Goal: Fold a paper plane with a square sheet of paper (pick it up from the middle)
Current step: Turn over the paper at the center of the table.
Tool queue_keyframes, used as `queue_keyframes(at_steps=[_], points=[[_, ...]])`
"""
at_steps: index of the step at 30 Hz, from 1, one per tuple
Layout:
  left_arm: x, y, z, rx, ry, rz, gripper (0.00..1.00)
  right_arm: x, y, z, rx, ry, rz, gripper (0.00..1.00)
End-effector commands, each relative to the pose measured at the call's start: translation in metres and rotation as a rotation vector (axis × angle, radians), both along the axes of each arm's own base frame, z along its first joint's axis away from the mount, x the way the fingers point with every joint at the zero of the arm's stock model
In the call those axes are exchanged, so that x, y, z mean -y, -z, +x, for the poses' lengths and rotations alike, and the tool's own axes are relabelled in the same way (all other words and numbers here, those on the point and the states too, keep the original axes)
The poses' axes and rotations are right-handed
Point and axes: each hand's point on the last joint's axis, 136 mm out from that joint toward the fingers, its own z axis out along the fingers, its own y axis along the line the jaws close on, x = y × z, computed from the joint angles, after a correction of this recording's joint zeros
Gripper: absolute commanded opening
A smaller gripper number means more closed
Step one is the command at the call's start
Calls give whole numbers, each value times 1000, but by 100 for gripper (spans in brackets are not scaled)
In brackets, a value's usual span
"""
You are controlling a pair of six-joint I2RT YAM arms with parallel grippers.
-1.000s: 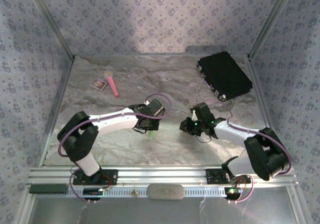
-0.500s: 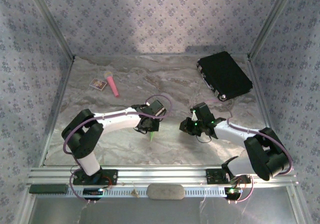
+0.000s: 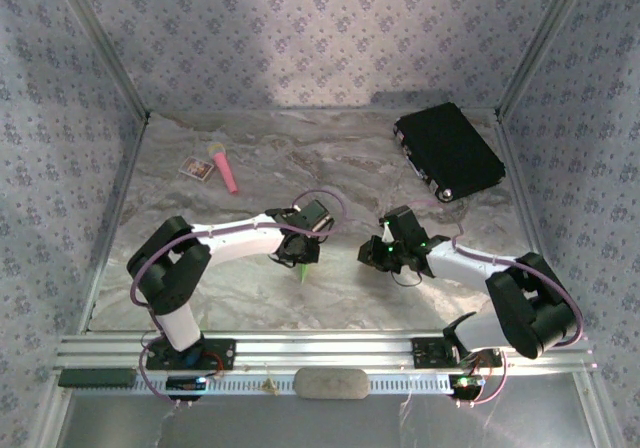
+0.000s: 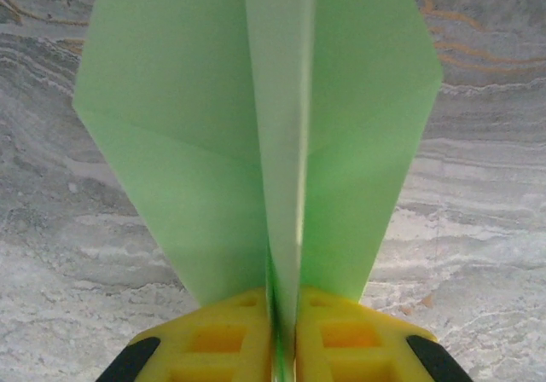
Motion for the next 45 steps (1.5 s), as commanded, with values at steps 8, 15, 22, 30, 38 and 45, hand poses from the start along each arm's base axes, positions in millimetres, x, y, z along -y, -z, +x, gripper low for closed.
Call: queue_keyframes(at_steps=[8, 15, 22, 30, 38, 45], points=[[-1, 1, 1, -14, -14, 23, 16, -4, -2, 3, 14, -3, 2, 18], [-2, 6, 1, -20, -11, 32, 17, -4, -2, 4, 13, -4, -1, 18], [-4, 10, 1, -23, -14, 45, 17, -4, 0, 4, 8, 1, -4, 18], [-8, 21, -2, -38, -14, 76, 18, -5, -1, 5, 12, -2, -5, 18], [-11, 30, -3, -61, -23, 121, 23, -4, -1, 5, 14, -1, -11, 18], [-8, 35, -5, -75, -32, 123, 30, -2, -1, 5, 14, 1, -16, 18]])
